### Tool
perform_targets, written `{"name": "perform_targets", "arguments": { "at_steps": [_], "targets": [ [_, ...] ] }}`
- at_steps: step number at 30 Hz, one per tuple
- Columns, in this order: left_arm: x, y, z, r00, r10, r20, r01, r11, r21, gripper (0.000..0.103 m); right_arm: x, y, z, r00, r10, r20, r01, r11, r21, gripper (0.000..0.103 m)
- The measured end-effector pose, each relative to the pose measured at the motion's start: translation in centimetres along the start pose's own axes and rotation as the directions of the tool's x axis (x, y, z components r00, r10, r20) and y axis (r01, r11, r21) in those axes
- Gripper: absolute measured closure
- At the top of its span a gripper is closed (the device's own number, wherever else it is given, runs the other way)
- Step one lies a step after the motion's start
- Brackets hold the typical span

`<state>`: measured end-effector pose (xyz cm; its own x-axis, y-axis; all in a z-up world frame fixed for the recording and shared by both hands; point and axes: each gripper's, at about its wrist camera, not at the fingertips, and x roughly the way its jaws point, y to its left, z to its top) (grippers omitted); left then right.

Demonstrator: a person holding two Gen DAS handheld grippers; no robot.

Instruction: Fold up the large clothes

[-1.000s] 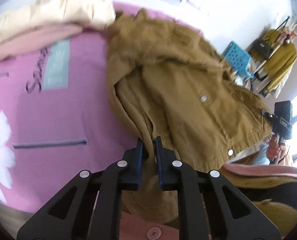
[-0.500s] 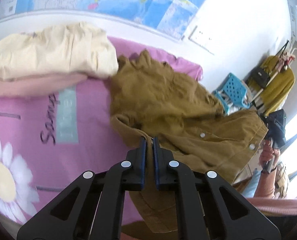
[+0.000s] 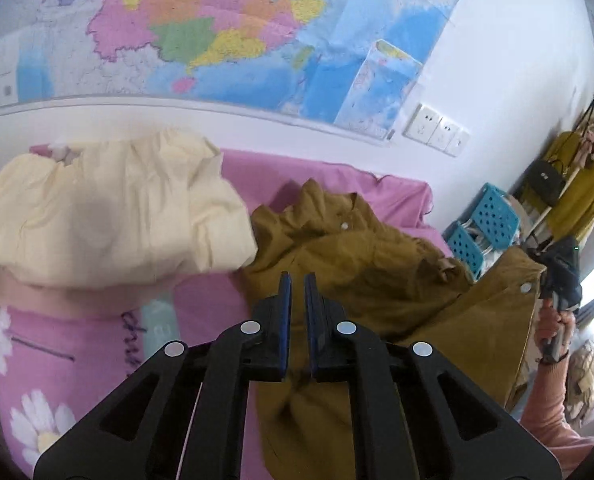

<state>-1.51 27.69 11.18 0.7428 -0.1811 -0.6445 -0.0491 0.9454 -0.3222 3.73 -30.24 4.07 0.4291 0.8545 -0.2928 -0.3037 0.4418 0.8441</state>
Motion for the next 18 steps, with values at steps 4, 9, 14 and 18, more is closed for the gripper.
{"name": "perform_targets", "arguments": {
  "at_steps": [4, 9, 14, 18],
  "targets": [
    [1.3, -1.0, -0.5, 0.999, 0.049, 0.005, -0.049, 0.997, 0.065, 0.096, 1.3, -0.4, 0.9, 1.000, 0.001, -0.001, -0.001, 1.000, 0.027, 0.088],
    [1.1, -2.1, -5.4, 0.999, -0.010, -0.034, 0.015, 0.987, 0.159, 0.057, 2.1, -0.5, 1.4, 1.000, -0.004, -0.011, 0.004, 1.000, 0.026, 0.088],
    [0.6, -2.2, -11.9, 0.993, -0.071, -0.094, 0.086, 0.982, 0.167, 0.036, 2.4, -0.5, 1.4, 1.000, -0.004, -0.022, 0.004, 1.000, 0.003, 0.088],
    [1.6, -0.8, -15.9, 0.971, -0.156, -0.181, 0.167, 0.985, 0.047, 0.024, 2.5, -0.7, 1.2, 1.000, 0.003, -0.027, -0.003, 1.000, 0.006, 0.088]
  ]
}}
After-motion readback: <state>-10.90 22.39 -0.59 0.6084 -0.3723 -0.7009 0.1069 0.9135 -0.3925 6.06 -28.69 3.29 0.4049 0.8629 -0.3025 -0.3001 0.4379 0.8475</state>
